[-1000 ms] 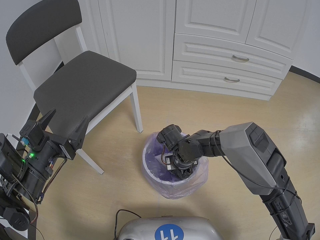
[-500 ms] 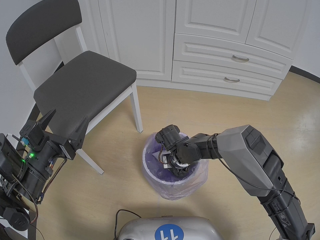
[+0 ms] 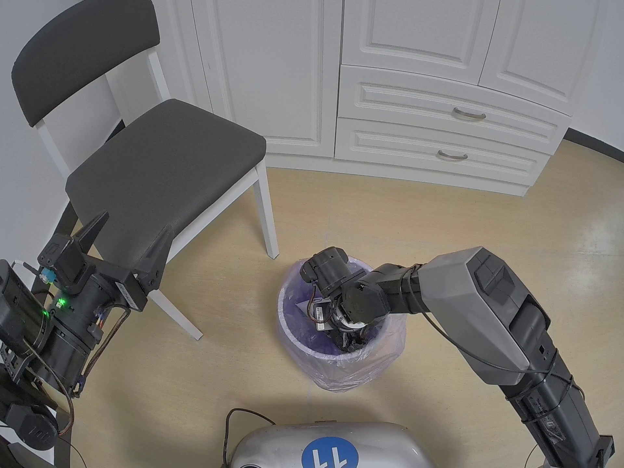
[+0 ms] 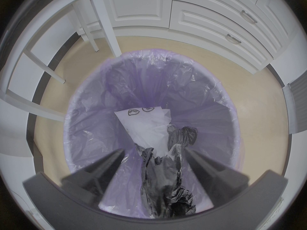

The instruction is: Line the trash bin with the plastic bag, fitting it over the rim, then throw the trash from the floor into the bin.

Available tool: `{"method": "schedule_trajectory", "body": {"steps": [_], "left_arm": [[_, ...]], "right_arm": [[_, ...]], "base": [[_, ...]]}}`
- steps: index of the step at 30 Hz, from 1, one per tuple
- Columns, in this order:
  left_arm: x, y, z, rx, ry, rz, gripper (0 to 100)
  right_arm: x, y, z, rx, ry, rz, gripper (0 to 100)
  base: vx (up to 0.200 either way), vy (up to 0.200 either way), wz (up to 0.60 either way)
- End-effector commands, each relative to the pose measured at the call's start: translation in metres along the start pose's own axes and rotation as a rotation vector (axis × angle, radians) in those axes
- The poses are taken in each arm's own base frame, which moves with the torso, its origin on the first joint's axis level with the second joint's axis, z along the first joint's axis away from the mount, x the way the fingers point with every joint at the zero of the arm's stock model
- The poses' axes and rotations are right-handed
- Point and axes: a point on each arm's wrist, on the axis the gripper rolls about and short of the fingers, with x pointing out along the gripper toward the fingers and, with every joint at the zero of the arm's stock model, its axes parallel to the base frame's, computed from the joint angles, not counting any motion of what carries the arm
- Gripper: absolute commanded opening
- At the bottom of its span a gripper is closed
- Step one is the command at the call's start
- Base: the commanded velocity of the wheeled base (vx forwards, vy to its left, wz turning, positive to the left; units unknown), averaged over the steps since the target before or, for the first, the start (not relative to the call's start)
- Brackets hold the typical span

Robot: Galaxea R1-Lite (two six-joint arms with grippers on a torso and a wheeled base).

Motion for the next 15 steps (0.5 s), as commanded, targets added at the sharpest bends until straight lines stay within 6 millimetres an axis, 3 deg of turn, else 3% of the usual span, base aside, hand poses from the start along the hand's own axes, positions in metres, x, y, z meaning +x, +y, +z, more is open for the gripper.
{"method": "schedule_trajectory", "body": {"steps": [1, 10, 11, 13, 15], "left_arm": [[0.0, 0.0, 0.0, -0.001, -0.002, 0.0, 100], [-0.001, 0.0, 0.0, 0.001, 0.0, -0.001, 100], [-0.001, 0.0, 0.0, 0.001, 0.003, -0.003, 100], [-0.001, -0.001, 0.0, 0.001, 0.002, -0.004, 100], [-0.002, -0.001, -0.001, 0.001, 0.004, -0.006, 100]], "right_arm": [[-0.008, 0.0, 0.006, 0.004, -0.013, 0.006, 100], [-0.056, -0.009, 0.042, 0.045, -0.094, 0.037, 100], [-0.074, -0.014, 0.05, 0.046, -0.099, 0.032, 100], [-0.081, -0.018, 0.049, 0.04, -0.091, 0.004, 100], [-0.101, -0.033, 0.039, 0.016, -0.086, -0.133, 100]], "base": [[0.0, 0.0, 0.0], [0.0, 0.0, 0.0], [0.0, 0.0, 0.0], [0.0, 0.0, 0.0], [0.0, 0.0, 0.0]]}}
